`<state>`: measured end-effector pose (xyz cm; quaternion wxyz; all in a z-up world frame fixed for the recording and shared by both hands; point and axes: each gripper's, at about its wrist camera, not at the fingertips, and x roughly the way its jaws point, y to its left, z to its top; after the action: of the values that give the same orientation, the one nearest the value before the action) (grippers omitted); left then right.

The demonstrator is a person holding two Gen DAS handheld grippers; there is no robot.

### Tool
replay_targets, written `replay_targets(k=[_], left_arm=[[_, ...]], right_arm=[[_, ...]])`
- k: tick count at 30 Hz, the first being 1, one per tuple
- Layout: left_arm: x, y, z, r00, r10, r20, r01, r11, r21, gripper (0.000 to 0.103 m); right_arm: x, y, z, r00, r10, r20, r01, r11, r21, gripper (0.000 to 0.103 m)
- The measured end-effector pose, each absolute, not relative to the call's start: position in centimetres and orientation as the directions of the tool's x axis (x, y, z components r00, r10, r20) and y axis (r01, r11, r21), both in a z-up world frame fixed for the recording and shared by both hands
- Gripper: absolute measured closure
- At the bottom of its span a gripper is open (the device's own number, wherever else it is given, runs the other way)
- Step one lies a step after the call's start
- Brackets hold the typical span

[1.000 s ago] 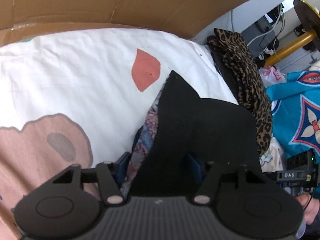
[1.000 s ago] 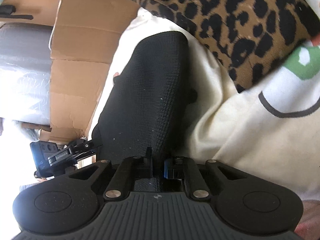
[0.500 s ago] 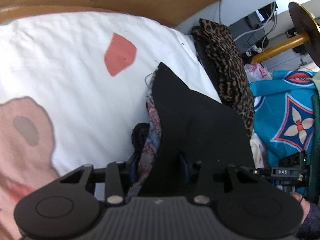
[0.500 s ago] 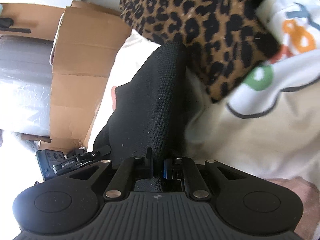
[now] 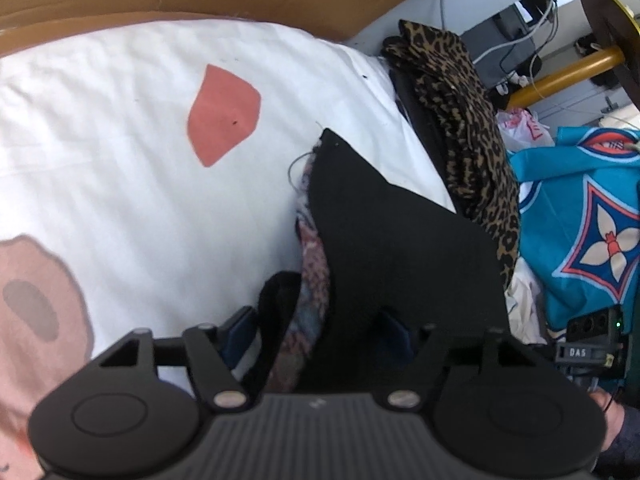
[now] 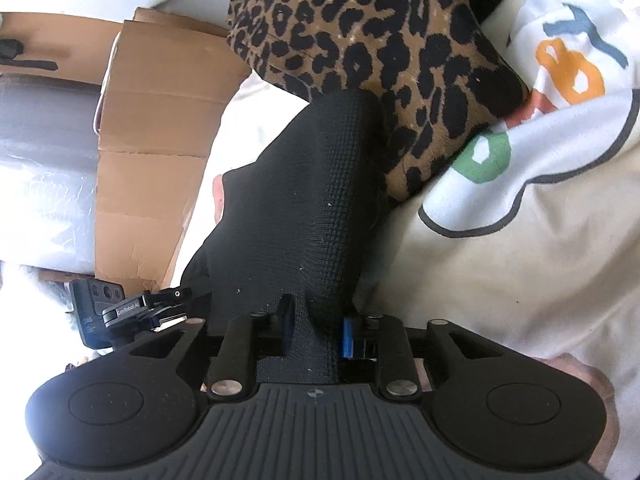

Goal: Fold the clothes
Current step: 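Carry the held shorts with both tools toward the leopard-print cushion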

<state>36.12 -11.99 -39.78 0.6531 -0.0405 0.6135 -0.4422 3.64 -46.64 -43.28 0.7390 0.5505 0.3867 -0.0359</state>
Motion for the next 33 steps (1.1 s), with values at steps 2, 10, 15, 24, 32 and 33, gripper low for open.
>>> replay_targets(k=[2, 10, 15, 24, 32, 33], left_arm=[[36.4, -12.4, -40.1, -0.165, -0.633, -0.756, 0.520, 0.596, -0.612, 0.027], [36.9, -13.1, -40.2, -0.194, -0.652, -0.733, 0.527, 0.561, -0.638, 0.050], [37.3, -12.1, -39.6, -0.208, -0.682, -0.702, 0.509, 0.537, -0.673, 0.062], [37.0, -13.1, -39.8, -0.257, -0.642, -0.722, 0.544, 0.522, -0.657, 0.042], [37.2, -14.0, -40.7, -0.325, -0.633, -0.703, 0.553, 0.476, -0.684, 0.030], [37.3, -14.1, -40.8, -0.330, -0.634, -0.699, 0.550, 0.473, -0.688, 0.030]], right_arm=[[3.8, -46.6, -43.5, 0.701, 0.367, -0.612, 0.486, 0.383, 0.786, 0.079], [5.2, -45.9, -44.1, 0.699, 0.355, -0.621, 0.497, 0.382, 0.779, 0.079], [5.8, -45.4, -42.9, 0.695, 0.366, -0.619, 0.459, 0.437, 0.774, 0.082], [5.4, -45.4, -43.3, 0.692, 0.362, -0.624, 0.478, 0.418, 0.772, 0.071], [6.0, -45.1, -43.8, 0.700, 0.349, -0.624, 0.483, 0.413, 0.772, 0.068], [6.0, -44.9, -43.9, 0.699, 0.346, -0.626, 0.483, 0.417, 0.770, 0.067]])
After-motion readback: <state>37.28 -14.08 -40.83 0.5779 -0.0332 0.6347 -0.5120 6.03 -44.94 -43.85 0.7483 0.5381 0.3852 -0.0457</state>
